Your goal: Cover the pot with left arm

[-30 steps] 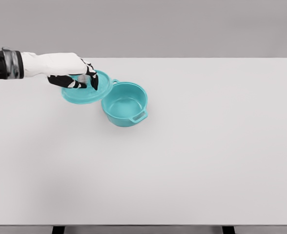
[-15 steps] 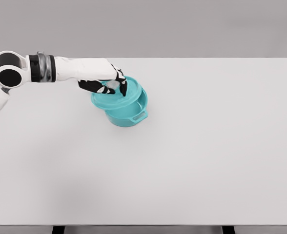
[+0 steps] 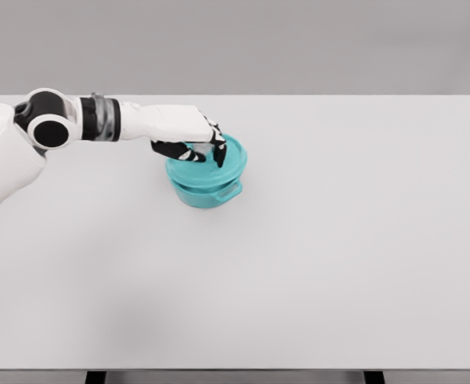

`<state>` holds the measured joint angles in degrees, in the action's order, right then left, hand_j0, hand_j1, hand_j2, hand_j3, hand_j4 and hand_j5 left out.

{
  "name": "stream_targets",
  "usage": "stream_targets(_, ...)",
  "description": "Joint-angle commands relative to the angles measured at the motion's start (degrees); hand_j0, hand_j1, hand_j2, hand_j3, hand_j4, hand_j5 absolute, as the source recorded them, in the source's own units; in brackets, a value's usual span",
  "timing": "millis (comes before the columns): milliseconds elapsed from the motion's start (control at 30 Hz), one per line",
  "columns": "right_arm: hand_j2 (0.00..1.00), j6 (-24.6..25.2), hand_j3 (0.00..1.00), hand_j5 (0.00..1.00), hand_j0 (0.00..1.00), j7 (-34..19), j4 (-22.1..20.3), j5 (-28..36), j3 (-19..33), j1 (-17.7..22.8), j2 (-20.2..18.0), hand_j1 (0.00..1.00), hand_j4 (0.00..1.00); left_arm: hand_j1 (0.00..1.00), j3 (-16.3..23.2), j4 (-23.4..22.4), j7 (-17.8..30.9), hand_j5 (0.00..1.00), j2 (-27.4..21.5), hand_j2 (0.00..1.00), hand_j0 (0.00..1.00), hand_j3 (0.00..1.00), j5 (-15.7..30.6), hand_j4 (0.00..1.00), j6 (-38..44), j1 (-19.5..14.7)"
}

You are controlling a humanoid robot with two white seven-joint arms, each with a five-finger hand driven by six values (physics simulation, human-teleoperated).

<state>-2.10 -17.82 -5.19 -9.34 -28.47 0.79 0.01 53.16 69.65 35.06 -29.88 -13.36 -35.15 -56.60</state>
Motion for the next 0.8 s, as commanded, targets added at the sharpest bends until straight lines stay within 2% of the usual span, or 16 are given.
stream_targets(0,1.0,-0.01,1.0,1.0,1.0,-0.02,0.0,0.02,-0.01,0.0,-0.01,1.0,1.0,0.49,-0.08,-0.04,-0.06,0.49,0.18,0.49,0.49,0.49,0.0,0.49,0.15,0.0)
stream_targets(467,1.0,-0.01,1.0,1.0,1.0,-0.02,0.0,0.02,-0.01,0.0,-0.01,1.0,1.0,0.59,-0.08,-1.71,-0.06,0.59,0.18,0.59,0.59,0.59,-0.09,0.59,0.15,0.53)
stream_targets(667,1.0,-0.01,1.0,1.0,1.0,-0.02,0.0,0.02,-0.01,0.0,-0.01,1.0,1.0,0.75,-0.08,-1.71,-0.06,0.75,0.26,0.75,0.75,0.75,0.0,0.75,0.15,0.53)
stream_targets(767,1.0,-0.01,1.0,1.0,1.0,-0.02,0.0,0.02,-0.01,0.0,-0.01,1.0,1.0,0.77,-0.08,-1.71,-0.06,0.77,0.26,0.77,0.77,0.77,0.0,0.77,0.15,0.53)
